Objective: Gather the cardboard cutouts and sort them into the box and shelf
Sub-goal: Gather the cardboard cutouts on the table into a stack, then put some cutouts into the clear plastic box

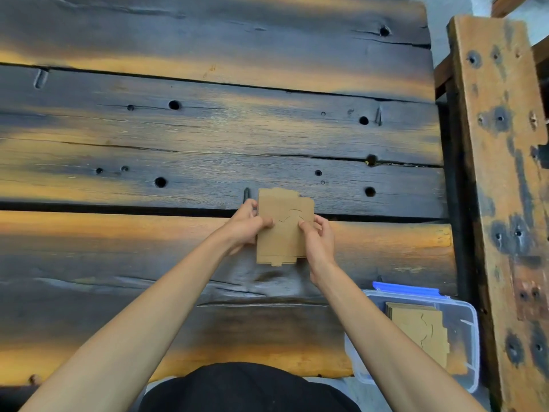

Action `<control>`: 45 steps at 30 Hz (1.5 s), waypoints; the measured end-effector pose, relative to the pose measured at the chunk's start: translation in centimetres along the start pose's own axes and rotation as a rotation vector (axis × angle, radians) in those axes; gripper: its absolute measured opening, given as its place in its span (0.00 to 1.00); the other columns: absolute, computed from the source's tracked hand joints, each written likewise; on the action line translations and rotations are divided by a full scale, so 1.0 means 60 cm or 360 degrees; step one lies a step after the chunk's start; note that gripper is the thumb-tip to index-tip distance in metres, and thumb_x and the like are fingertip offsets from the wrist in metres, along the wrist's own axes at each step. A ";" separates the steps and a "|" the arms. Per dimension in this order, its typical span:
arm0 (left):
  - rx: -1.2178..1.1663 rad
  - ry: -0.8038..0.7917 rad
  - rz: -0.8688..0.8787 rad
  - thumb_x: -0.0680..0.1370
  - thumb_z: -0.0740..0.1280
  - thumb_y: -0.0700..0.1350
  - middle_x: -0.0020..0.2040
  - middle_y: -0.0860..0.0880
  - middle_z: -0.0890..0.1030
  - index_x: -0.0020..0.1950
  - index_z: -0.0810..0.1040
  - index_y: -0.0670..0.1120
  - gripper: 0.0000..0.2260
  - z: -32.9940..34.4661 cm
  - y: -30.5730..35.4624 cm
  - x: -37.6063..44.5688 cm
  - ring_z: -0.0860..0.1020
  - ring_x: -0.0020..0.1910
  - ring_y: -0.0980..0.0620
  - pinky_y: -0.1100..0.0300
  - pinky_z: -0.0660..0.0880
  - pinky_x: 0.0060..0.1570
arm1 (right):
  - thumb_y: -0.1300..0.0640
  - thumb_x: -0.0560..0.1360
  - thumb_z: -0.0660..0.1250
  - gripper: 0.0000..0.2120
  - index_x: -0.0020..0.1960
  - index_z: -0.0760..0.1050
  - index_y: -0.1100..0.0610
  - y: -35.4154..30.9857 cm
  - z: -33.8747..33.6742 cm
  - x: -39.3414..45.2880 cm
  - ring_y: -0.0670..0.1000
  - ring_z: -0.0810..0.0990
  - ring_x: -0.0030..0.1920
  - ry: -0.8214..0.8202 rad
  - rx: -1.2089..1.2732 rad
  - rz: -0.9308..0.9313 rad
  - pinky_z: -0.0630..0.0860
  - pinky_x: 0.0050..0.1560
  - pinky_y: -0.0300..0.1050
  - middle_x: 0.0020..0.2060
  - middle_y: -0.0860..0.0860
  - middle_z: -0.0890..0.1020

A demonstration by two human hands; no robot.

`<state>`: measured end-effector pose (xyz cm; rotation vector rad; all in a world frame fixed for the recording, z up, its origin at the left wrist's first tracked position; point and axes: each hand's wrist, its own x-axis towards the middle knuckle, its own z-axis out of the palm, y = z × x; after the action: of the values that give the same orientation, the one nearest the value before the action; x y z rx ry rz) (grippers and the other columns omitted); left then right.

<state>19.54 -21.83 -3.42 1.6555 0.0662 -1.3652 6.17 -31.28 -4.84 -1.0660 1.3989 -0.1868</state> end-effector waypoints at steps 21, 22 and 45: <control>0.0708 -0.0113 0.0371 0.68 0.80 0.47 0.53 0.48 0.77 0.64 0.72 0.52 0.28 0.076 -0.039 -0.106 0.78 0.45 0.55 0.65 0.75 0.37 | 0.60 0.78 0.70 0.16 0.63 0.78 0.44 -0.027 -0.164 -0.060 0.33 0.81 0.43 -0.0785 -0.0740 -0.0546 0.72 0.41 0.24 0.46 0.37 0.82; 0.0723 -0.0174 0.0387 0.69 0.79 0.47 0.53 0.48 0.78 0.65 0.71 0.52 0.28 0.088 -0.045 -0.108 0.79 0.45 0.56 0.65 0.76 0.38 | 0.61 0.78 0.69 0.17 0.62 0.78 0.43 -0.026 -0.173 -0.061 0.30 0.80 0.42 -0.0800 -0.0767 -0.0562 0.72 0.40 0.23 0.46 0.36 0.81; 0.0159 0.0079 0.0562 0.74 0.75 0.45 0.53 0.50 0.83 0.62 0.74 0.45 0.18 0.227 -0.114 -0.147 0.83 0.48 0.56 0.61 0.82 0.44 | 0.33 0.80 0.55 0.23 0.69 0.72 0.42 0.036 -0.300 -0.127 0.53 0.80 0.59 -0.0247 0.0260 0.0469 0.78 0.58 0.66 0.62 0.48 0.80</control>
<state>2.38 -22.94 0.36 1.6890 -0.2588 -1.0734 -11.95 -33.80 2.28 -0.7145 1.3571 -0.0025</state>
